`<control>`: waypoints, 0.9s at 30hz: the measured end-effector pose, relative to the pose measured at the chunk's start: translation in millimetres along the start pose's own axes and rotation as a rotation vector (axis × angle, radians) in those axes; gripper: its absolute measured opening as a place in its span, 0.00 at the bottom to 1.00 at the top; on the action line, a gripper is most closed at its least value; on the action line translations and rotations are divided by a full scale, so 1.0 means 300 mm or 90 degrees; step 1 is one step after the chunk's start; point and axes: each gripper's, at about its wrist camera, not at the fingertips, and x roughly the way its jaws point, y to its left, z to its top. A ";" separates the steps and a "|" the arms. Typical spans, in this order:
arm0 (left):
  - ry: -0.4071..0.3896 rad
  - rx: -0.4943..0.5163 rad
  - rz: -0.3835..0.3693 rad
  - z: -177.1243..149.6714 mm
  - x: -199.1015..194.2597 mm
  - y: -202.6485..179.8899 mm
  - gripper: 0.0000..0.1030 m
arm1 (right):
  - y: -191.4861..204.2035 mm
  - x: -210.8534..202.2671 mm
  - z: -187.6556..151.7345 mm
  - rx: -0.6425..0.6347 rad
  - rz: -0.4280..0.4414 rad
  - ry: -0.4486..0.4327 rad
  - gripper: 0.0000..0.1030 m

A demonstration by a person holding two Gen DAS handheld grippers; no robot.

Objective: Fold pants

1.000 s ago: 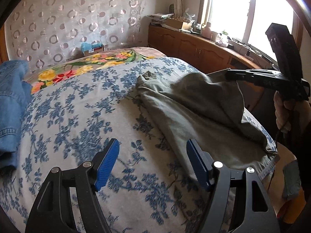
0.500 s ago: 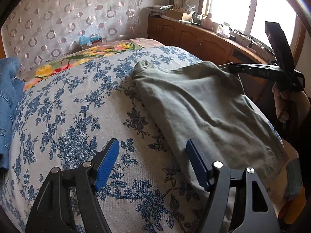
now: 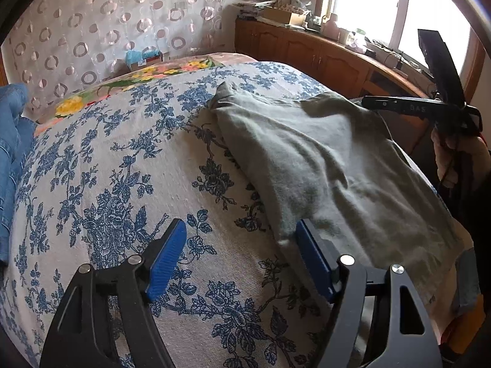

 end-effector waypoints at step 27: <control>0.001 0.005 0.003 -0.001 0.011 -0.012 0.77 | -0.015 0.002 0.002 -0.007 -0.054 0.010 0.13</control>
